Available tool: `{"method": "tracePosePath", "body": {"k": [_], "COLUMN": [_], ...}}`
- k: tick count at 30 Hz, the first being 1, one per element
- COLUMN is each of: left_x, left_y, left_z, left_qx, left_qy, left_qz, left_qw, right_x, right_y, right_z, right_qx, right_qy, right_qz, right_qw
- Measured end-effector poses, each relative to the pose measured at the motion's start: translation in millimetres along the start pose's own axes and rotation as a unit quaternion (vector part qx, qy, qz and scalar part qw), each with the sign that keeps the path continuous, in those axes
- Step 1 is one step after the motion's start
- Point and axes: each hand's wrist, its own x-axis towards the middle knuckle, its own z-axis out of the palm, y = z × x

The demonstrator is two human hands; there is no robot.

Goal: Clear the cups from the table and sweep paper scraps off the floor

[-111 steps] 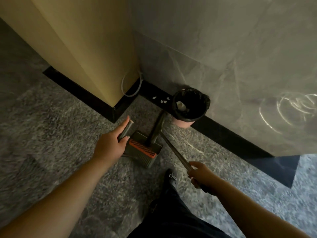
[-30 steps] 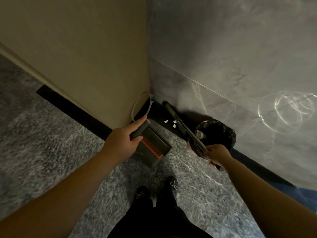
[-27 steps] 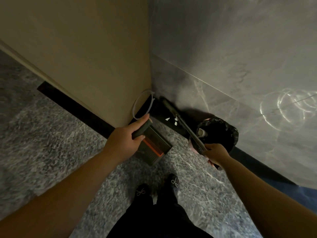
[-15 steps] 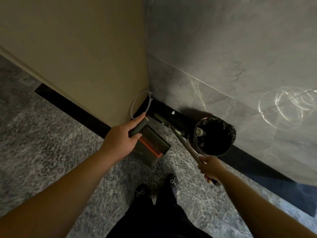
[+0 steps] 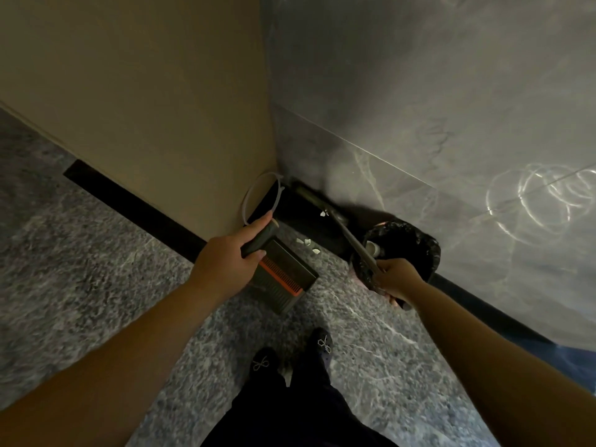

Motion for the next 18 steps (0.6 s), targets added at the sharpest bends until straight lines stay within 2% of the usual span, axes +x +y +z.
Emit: {"method": "tracePosePath", "body": {"k": [3,8,18], "left_x": [3,6,9], "left_y": [-5,-8,-11], "left_z": [2,-1,-1], "left_qx": [-0.006,-0.033,-0.041], "left_qy": [0.005,-0.001,-0.004], "left_qz": [-0.002,-0.012,-0.032], "left_qw": [1.000,0.999,0.999], "right_x": [21,26,-46], "right_y": [-10,-18,14], "right_z": [-1,4,16], "right_qx": [-0.010,-0.049,-0.064], "right_qy": [-0.025,-0.063,-0.134], "right_qz": [0.027,0.008,0.006], "right_qw": [0.999,0.997,0.989]}}
